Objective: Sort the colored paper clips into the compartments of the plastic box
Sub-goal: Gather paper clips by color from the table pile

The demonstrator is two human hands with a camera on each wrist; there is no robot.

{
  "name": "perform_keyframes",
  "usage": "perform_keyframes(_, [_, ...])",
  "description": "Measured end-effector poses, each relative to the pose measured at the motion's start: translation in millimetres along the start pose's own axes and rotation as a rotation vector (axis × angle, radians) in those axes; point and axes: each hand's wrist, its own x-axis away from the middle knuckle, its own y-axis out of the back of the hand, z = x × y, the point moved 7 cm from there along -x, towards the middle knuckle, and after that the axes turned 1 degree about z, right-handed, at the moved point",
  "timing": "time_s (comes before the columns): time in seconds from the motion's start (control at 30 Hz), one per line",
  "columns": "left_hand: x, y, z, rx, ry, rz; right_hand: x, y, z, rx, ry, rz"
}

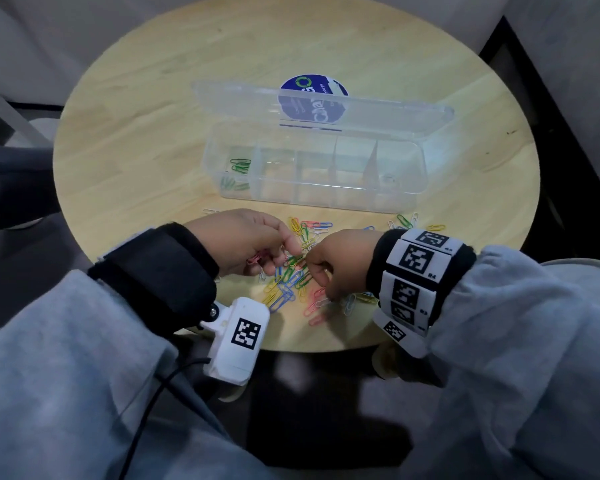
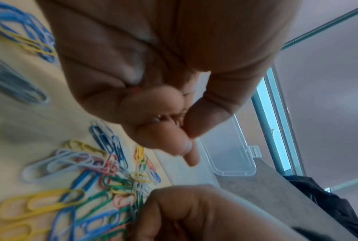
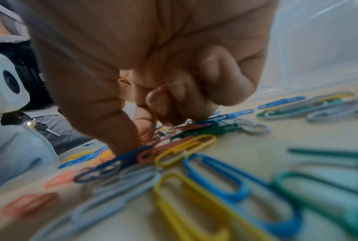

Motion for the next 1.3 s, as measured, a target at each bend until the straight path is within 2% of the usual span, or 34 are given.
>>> perform_keyframes(0.1, [-2,-7,-2,-0.244,0.01,-0.036,0,-1,-4,-0.048,-0.019,0.01])
perform_keyframes(0.2, [0,-19,-7,-0.525,-0.018,-0.051,4,4,-15,-0.194,-0.043,-0.017])
perform_keyframes(0.4, [0,-43,-11,-0.944,-0.027,-0.155,31,39,-54,-0.412,-0.103,-0.289])
perform_keyframes(0.47, [1,-47,-12,-1.021,-0.05,-0.194,39,42,-67,-0.467,-0.123,-0.328])
perform_keyframes(0.7, [1,-56,-14,-1.039,-0.068,-0.255,52,29,-77,-0.643,-0.105,-0.329])
perform_keyframes(0.9, [-2,-54,-14,-0.995,-0.052,-0.334,52,29,-82,-1.074,-0.022,-0.32])
perform_keyframes(1.07, [-3,-53,-16,-1.044,-0.005,-0.308,57,25,-80,-1.412,0.028,-0.26])
perform_keyframes(1.3, [-7,-58,-14,-1.033,0.066,-0.255,58,23,-81,-1.618,-0.042,-0.295])
